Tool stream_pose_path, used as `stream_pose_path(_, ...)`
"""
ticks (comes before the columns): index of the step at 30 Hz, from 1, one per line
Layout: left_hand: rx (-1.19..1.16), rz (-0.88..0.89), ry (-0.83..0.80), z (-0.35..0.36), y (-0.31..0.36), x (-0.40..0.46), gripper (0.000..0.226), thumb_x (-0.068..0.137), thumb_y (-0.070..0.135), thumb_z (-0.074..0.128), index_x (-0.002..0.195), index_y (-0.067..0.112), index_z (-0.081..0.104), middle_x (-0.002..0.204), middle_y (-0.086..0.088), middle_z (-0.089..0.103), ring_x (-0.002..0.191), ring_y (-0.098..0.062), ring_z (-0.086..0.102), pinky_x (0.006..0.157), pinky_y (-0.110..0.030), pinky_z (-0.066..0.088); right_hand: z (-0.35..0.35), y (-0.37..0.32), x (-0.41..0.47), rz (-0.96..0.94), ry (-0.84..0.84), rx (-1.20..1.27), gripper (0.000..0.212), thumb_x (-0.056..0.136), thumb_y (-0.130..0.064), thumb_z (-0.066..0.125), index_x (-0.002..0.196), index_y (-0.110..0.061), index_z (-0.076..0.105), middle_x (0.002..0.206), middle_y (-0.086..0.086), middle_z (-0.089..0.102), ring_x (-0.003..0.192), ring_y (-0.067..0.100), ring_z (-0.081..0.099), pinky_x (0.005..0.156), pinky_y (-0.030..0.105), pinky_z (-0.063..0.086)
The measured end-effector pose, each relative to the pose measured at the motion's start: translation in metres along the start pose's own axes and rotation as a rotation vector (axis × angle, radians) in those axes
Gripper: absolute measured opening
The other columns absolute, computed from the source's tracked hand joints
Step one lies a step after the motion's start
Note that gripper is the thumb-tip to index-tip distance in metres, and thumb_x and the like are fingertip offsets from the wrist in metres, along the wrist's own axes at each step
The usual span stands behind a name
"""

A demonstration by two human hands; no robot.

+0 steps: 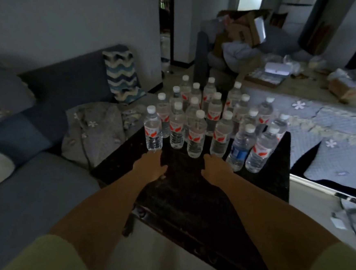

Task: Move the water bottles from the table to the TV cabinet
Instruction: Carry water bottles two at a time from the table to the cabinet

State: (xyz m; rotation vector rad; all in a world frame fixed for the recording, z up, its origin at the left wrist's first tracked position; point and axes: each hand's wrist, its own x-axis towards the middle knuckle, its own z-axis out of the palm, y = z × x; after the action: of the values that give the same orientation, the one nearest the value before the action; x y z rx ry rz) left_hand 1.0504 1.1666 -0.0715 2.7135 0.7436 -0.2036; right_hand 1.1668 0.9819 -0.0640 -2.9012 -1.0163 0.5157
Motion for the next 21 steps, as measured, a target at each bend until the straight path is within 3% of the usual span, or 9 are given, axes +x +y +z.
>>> stream_pose_path(5,-0.053,-0.007,-0.06,0.006,-0.032,0.073,0.069,0.094,0.047,0.052,0.149,0.016,0.024,0.144,-0.014,0.039,0.124,-0.033,0.047,0.098,-0.042,0.045,0.001,-0.013,0.067,0.151,-0.008,0.218,0.057,0.096,-0.035,0.053,0.141,-0.005,0.034,0.14,0.016,0.041,0.127,0.033,0.046,0.101,0.045,0.044)
stream_pose_path(9,-0.292,-0.1,-0.059,0.025,-0.056,0.114,0.08,0.089,0.048,0.059,0.148,0.009,0.023,0.145,-0.016,0.038,0.129,-0.033,0.043,0.104,-0.044,0.04,0.022,-0.018,0.114,0.309,0.102,0.627,0.069,0.087,-0.038,0.067,0.139,-0.005,0.037,0.139,0.016,0.046,0.125,0.034,0.049,0.102,0.048,0.044)
stream_pose_path(12,-0.589,-0.219,0.034,0.031,-0.066,0.141,0.099,0.079,0.047,0.072,0.15,0.008,0.014,0.15,-0.015,0.031,0.135,-0.033,0.038,0.108,-0.048,0.037,0.031,-0.02,0.14,0.362,0.302,0.864,0.091,0.078,-0.033,0.078,0.146,-0.003,0.025,0.146,0.016,0.04,0.132,0.031,0.043,0.107,0.048,0.039)
stream_pose_path(14,-0.847,-0.166,0.111,0.035,-0.068,0.158,0.098,0.076,0.034,0.079,0.149,0.008,0.018,0.149,-0.012,0.036,0.134,-0.03,0.04,0.108,-0.047,0.038,0.036,-0.022,0.156,0.344,0.425,0.978,0.092,0.074,-0.024,0.082,0.145,-0.005,0.026,0.144,0.014,0.043,0.131,0.029,0.045,0.107,0.047,0.04)
stream_pose_path(17,-1.041,-0.112,0.216,0.038,-0.068,0.181,0.08,0.075,0.011,0.079,0.14,0.006,0.032,0.124,-0.002,0.055,0.117,-0.012,0.057,0.087,-0.022,0.05,0.039,-0.022,0.174,0.304,0.55,1.132,0.088,0.071,-0.014,0.084,0.141,-0.009,0.03,0.137,0.01,0.049,0.123,0.024,0.052,0.103,0.043,0.044)
stream_pose_path(18,-1.084,-0.114,0.239,0.038,-0.066,0.188,0.077,0.076,0.007,0.078,0.139,0.006,0.032,0.121,-0.003,0.056,0.113,-0.01,0.059,0.08,-0.02,0.049,0.04,-0.022,0.179,0.295,0.572,1.167,0.089,0.071,-0.014,0.083,0.142,-0.011,0.029,0.137,0.008,0.049,0.122,0.022,0.052,0.101,0.04,0.044)
stream_pose_path(21,-1.121,-0.146,0.303,0.04,-0.063,0.205,0.089,0.076,0.013,0.079,0.146,0.009,0.025,0.137,-0.01,0.048,0.124,-0.023,0.048,0.095,-0.032,0.044,0.044,-0.019,0.189,0.313,0.591,1.225,0.089,0.071,-0.022,0.084,0.142,-0.016,0.029,0.135,0.003,0.05,0.119,0.018,0.053,0.096,0.035,0.044)
